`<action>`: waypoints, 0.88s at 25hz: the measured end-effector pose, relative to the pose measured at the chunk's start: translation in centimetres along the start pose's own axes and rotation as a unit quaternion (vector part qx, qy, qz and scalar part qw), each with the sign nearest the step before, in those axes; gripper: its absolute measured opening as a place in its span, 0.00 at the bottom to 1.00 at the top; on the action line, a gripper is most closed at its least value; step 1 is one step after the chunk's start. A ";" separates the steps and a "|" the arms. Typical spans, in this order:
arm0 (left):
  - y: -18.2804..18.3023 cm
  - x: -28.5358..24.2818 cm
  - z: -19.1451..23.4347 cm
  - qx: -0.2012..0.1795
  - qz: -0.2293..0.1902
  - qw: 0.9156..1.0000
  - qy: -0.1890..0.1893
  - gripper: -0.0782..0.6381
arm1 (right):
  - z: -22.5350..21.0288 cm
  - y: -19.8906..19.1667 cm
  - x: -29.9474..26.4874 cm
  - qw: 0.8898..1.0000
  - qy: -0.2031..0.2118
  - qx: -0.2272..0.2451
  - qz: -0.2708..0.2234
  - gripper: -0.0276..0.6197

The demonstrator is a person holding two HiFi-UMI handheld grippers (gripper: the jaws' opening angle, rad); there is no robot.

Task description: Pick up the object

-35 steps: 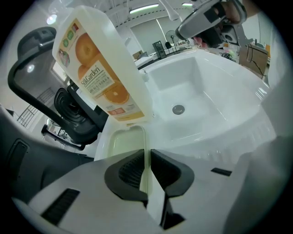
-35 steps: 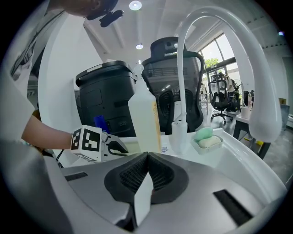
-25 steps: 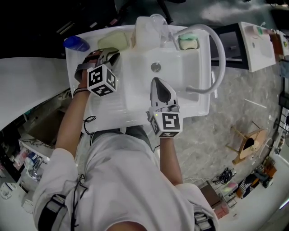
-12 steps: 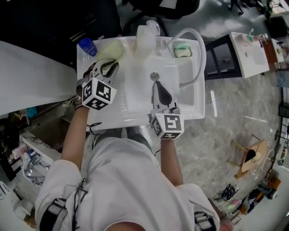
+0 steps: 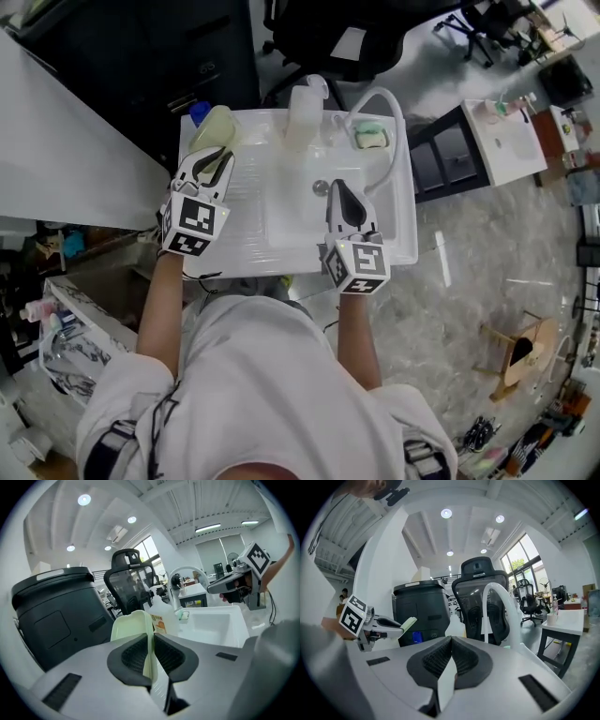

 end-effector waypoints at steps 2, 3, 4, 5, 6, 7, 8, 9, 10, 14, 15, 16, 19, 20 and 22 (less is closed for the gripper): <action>0.2 1.1 0.3 0.011 -0.010 1.000 0.010 0.19 | -0.1 0.6 0.5 1.000 -0.001 0.001 -0.008 0.05; 0.4 1.7 0.4 0.015 -0.015 1.000 0.015 0.19 | -0.2 0.9 0.7 1.000 -0.003 0.002 -0.011 0.05; 0.6 2.3 0.6 0.018 -0.020 0.999 0.021 0.19 | -0.3 1.2 0.9 1.000 -0.005 0.003 -0.014 0.05; 0.8 3.0 0.9 0.021 -0.025 0.999 0.027 0.19 | -0.4 1.6 1.0 1.000 -0.007 0.004 -0.017 0.05; 1.1 3.6 1.1 0.024 -0.030 0.999 0.033 0.19 | -0.5 2.0 1.1 1.000 -0.008 0.006 -0.021 0.05; 1.4 4.2 1.4 0.027 -0.037 0.998 0.040 0.19 | -0.5 2.4 1.1 1.000 -0.008 0.010 -0.024 0.05; 1.8 4.7 1.7 0.030 -0.044 0.998 0.046 0.19 | -0.6 2.8 1.1 0.999 -0.008 0.015 -0.027 0.05; 2.1 5.1 1.9 0.032 -0.050 0.997 0.053 0.19 | -0.6 3.1 1.0 0.999 -0.008 0.020 -0.030 0.05; 2.2 5.5 2.2 0.033 -0.055 0.996 0.059 0.19 | -0.5 3.4 1.0 0.999 -0.008 0.023 -0.032 0.05; 2.4 6.8 3.1 0.045 -0.068 0.994 0.074 0.19 | -0.2 4.5 0.9 0.999 -0.002 0.025 -0.040 0.05; 2.5 7.1 3.3 0.048 -0.073 0.993 0.077 0.19 | -0.1 4.7 0.9 0.999 -0.002 0.026 -0.043 0.05; 2.6 7.4 3.5 0.050 -0.078 0.992 0.080 0.19 | -0.1 4.8 0.8 0.999 -0.001 0.028 -0.045 0.05; 2.7 8.2 4.3 0.055 -0.089 0.990 0.092 0.19 | 0.0 5.3 0.4 0.998 0.001 0.032 -0.052 0.05; 2.7 8.5 4.5 0.057 -0.093 0.989 0.095 0.19 | 0.1 5.5 0.3 0.998 0.002 0.033 -0.054 0.05; 2.9 8.9 4.8 0.062 -0.100 0.988 0.100 0.19 | 0.2 5.9 0.1 0.998 0.004 0.035 -0.058 0.05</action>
Point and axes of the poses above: the fingertips, and each gripper's own axes: x backward along the fingers, z to its left, y out of its top, the point moved 4 cm from there along x, backward along the fingers, and after that the axes turned 1 degree about z, right-handed, at the moved point
